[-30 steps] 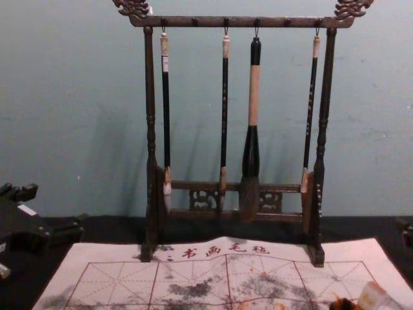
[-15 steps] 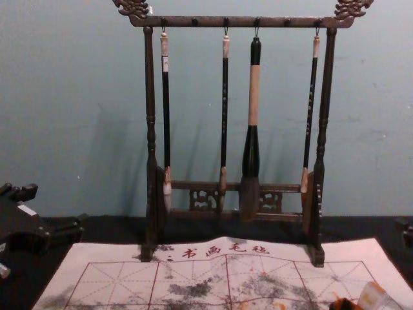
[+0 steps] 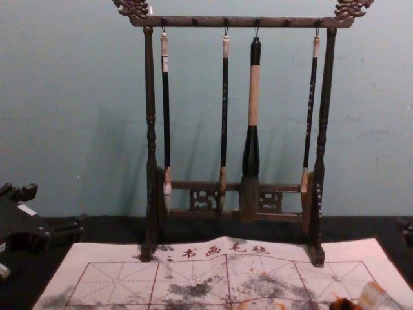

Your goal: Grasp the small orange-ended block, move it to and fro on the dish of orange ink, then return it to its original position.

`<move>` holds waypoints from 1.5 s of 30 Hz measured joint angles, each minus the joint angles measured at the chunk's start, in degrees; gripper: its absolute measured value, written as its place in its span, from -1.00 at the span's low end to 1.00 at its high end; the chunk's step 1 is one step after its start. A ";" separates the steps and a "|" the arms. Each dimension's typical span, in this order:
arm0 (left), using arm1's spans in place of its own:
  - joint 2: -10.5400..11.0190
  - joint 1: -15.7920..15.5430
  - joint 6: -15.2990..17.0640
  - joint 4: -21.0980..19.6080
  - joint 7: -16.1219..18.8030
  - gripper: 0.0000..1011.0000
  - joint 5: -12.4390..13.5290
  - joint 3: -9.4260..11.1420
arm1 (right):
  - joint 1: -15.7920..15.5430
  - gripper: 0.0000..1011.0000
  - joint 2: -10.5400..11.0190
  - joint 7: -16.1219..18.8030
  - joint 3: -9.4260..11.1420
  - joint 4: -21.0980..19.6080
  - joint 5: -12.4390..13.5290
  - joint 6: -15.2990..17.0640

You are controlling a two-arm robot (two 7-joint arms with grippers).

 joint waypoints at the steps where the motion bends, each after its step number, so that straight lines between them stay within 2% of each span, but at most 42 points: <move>1: 0.00 0.00 0.00 0.00 0.00 0.98 0.00 0.00 | -0.03 0.98 -0.15 0.00 0.22 0.03 -0.15 0.00; 7: 0.00 0.00 0.00 0.00 0.00 0.98 0.00 0.00 | -0.21 0.98 -0.75 0.45 1.34 0.39 -0.30 -0.40; 17: 0.00 0.00 0.00 0.00 0.00 0.98 0.00 0.00 | -1.94 0.98 -0.88 5.05 4.28 -0.78 3.64 -2.64; 22: 0.00 0.00 0.00 0.00 0.00 0.98 0.00 0.00 | -3.97 0.98 0.03 10.11 6.02 -2.81 7.92 -3.76; 23: 0.00 0.00 0.00 0.00 0.00 0.98 0.00 0.00 | -4.76 0.98 0.42 12.21 6.55 -3.41 9.67 -4.25; 26: 0.00 0.00 0.00 0.00 0.00 0.98 0.00 0.00 | -6.26 0.98 1.26 16.02 7.43 -4.60 12.54 -5.12; 32: 0.00 0.00 0.00 0.00 0.00 0.98 0.00 0.00 | -9.26 0.98 2.43 21.34 8.43 -6.99 16.14 -5.33; 36: 0.00 0.00 0.00 0.00 0.00 0.98 0.00 0.00 | -10.71 0.98 2.55 22.87 8.54 -8.05 17.07 -4.37; 45: 0.00 0.00 0.00 0.00 0.00 0.98 0.00 0.00 | -12.17 0.98 1.92 24.50 7.95 -8.72 17.00 -1.82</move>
